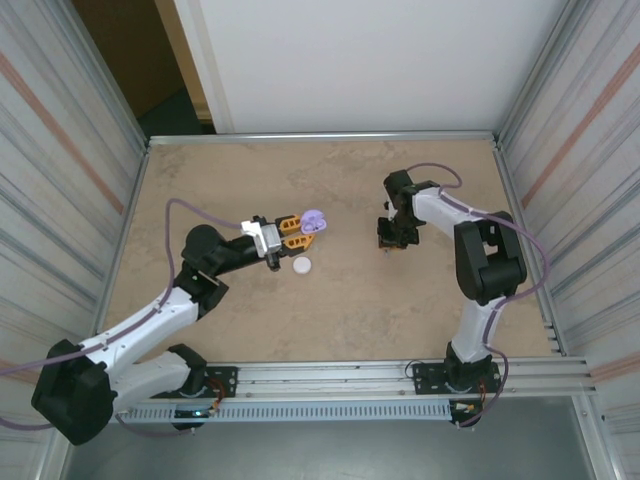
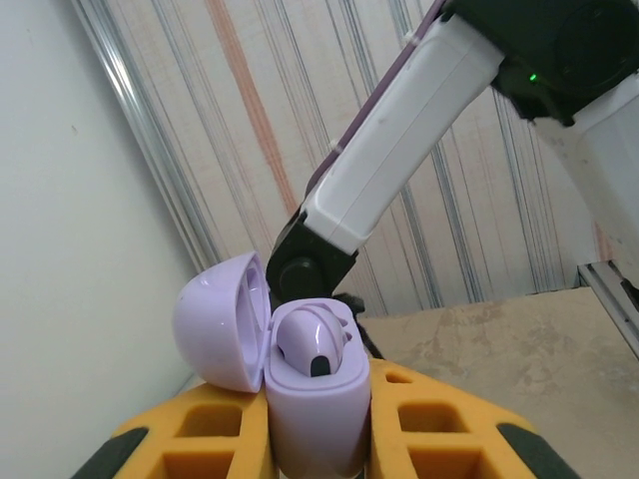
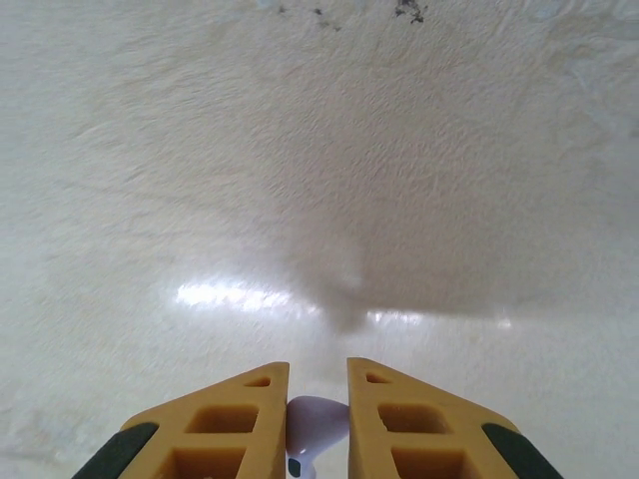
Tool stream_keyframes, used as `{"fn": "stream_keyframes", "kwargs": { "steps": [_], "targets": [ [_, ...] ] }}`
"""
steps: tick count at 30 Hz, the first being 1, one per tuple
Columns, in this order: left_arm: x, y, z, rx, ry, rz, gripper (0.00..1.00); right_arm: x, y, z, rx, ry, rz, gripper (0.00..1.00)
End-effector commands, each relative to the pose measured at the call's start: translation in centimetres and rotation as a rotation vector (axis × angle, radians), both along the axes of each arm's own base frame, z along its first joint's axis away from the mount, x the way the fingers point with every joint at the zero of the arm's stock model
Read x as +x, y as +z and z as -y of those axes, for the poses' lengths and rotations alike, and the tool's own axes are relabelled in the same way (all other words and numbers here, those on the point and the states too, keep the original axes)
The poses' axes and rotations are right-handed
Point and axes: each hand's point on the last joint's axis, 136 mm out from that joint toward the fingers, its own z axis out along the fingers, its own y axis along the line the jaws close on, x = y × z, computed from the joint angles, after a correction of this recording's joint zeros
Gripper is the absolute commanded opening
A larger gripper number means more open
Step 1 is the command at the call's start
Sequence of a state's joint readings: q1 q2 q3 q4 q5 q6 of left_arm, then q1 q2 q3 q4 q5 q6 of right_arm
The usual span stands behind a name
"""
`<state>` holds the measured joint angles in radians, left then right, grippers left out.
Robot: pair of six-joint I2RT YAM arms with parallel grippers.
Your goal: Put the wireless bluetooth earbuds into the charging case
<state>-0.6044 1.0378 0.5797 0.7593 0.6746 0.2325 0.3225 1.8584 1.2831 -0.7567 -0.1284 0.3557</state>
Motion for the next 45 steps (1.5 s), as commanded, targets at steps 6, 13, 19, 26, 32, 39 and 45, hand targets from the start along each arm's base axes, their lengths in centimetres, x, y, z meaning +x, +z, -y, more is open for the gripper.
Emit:
{"fn": "stream_keyframes", "kwargs": {
  "steps": [6,13,19,26,32,39,45],
  "targets": [
    [2.9,-0.5,1.2,0.004,0.064,-0.012,0.00,-0.5,6.3,-1.0,0.119,-0.022,0.164,0.17],
    [5.4,-2.8,2.5,0.022,0.080,-0.072,0.00,-1.2,12.2,-1.8,0.249,-0.039,0.321,0.17],
    [6.9,-4.5,3.8,0.048,0.082,-0.118,0.00,-2.0,16.5,-3.1,0.353,-0.021,0.412,0.17],
    [7.9,-6.2,5.4,0.072,0.064,-0.161,0.00,-2.2,21.1,-4.2,0.436,-0.023,0.539,0.17],
    [8.3,-6.8,6.1,0.064,0.041,-0.187,0.00,-2.0,23.6,-5.2,0.478,-0.021,0.608,0.18],
    [8.4,-7.1,6.5,0.057,0.027,-0.199,0.00,-1.8,25.1,-7.4,0.516,0.013,0.648,0.17],
    [8.5,-7.2,6.7,0.055,0.024,-0.207,0.00,-1.5,26.0,-9.0,0.537,0.030,0.687,0.17]
  ]
}}
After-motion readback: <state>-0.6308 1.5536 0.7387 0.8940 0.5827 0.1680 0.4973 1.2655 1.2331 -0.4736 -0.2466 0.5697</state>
